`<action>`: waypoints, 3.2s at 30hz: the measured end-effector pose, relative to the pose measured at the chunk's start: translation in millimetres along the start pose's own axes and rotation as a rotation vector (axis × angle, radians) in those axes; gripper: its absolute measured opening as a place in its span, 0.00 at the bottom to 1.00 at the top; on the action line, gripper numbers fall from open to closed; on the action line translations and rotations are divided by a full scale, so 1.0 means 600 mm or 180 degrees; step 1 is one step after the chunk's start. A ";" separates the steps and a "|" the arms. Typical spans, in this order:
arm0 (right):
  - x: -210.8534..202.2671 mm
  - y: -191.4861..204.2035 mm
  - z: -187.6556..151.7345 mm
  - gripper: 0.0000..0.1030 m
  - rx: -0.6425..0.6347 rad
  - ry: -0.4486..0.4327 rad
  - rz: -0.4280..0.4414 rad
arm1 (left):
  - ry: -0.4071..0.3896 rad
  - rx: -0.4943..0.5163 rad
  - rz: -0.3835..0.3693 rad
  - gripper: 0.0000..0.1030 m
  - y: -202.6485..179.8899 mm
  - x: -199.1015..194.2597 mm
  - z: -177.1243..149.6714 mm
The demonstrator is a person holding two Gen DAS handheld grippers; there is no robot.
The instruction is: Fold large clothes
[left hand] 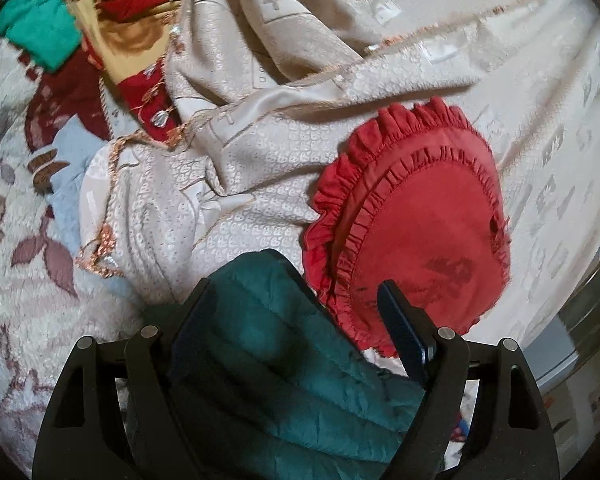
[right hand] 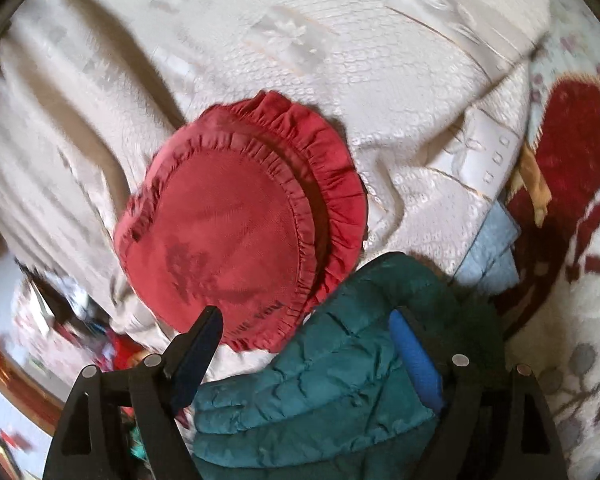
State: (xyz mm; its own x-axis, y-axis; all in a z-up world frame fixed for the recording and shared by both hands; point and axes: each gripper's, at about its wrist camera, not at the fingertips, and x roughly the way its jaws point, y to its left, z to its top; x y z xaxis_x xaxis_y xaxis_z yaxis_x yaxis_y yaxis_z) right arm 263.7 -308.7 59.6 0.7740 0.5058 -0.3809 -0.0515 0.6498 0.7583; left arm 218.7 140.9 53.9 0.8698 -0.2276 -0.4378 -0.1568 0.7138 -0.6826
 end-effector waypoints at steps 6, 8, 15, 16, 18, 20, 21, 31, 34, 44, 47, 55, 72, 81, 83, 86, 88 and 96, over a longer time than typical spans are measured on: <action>0.072 0.087 -0.023 0.81 -0.1317 0.0465 -0.0772 | 0.0170 0.1047 0.0854 0.80 -0.059 0.076 -0.022; 0.102 0.094 -0.037 0.81 -0.1516 0.0661 -0.0852 | 0.0464 0.1171 0.1108 0.80 -0.051 0.115 -0.033; 0.189 0.024 -0.077 0.85 -0.1643 0.1289 -0.1263 | 0.0952 0.0990 0.1379 0.84 0.018 0.170 -0.066; 0.193 0.013 -0.077 0.87 -0.1581 0.1328 -0.1204 | 0.0977 0.0943 0.1367 0.84 0.026 0.173 -0.068; 0.197 -0.001 -0.076 0.89 -0.1498 0.1350 -0.1145 | 0.1002 0.0904 0.1355 0.84 0.033 0.174 -0.071; 0.200 -0.008 -0.079 0.90 -0.1468 0.1376 -0.1146 | 0.0994 0.0909 0.1357 0.84 0.034 0.171 -0.072; 0.201 -0.007 -0.083 0.90 -0.1508 0.1376 -0.1179 | 0.0996 0.0908 0.1354 0.84 0.035 0.170 -0.072; 0.161 0.040 -0.071 0.95 -0.1473 0.1291 -0.1203 | 0.0519 0.1130 0.0831 0.84 -0.069 0.064 -0.058; 0.108 0.103 -0.084 0.95 -0.1635 0.0830 -0.1153 | 0.0501 0.1433 0.0823 0.84 -0.111 0.058 -0.086; 0.145 0.102 -0.199 1.00 -0.1962 0.1338 -0.1253 | 0.0860 0.1175 0.1871 0.87 -0.008 0.110 -0.082; 0.149 0.090 -0.192 1.00 -0.1840 0.1345 -0.1172 | 0.0907 0.0760 0.1665 0.87 0.022 0.102 -0.066; 0.153 0.094 -0.196 1.00 -0.1896 0.1405 -0.1219 | -0.0284 0.1206 0.1207 0.87 -0.082 -0.007 -0.053; 0.098 0.085 -0.212 1.00 -0.2221 0.1325 -0.1310 | 0.1157 0.2030 0.1152 0.96 -0.116 0.099 -0.196; 0.099 0.082 -0.211 1.00 -0.2154 0.1379 -0.1321 | 0.1144 0.2018 0.1194 0.96 -0.118 0.109 -0.202; 0.099 0.081 -0.211 1.00 -0.2155 0.1382 -0.1321 | 0.1152 0.2064 0.1235 0.96 -0.121 0.110 -0.204; 0.103 0.082 -0.211 1.00 -0.2191 0.1395 -0.1319 | 0.1138 0.2059 0.1252 0.96 -0.121 0.109 -0.205; 0.102 0.082 -0.211 1.00 -0.2207 0.1388 -0.1316 | 0.1132 0.2061 0.1258 0.96 -0.121 0.109 -0.205; 0.102 0.081 -0.216 1.00 -0.2258 0.1334 -0.1323 | 0.1129 0.2067 0.1250 0.97 -0.121 0.108 -0.204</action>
State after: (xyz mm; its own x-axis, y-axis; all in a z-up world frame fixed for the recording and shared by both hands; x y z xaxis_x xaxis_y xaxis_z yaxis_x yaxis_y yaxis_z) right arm 226.9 -172.8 4.8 0.5323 0.2280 -0.8152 -0.3025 0.9507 0.0684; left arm 229.1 -6.8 3.1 0.5924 -0.0001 -0.8057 -0.0226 0.9996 -0.0167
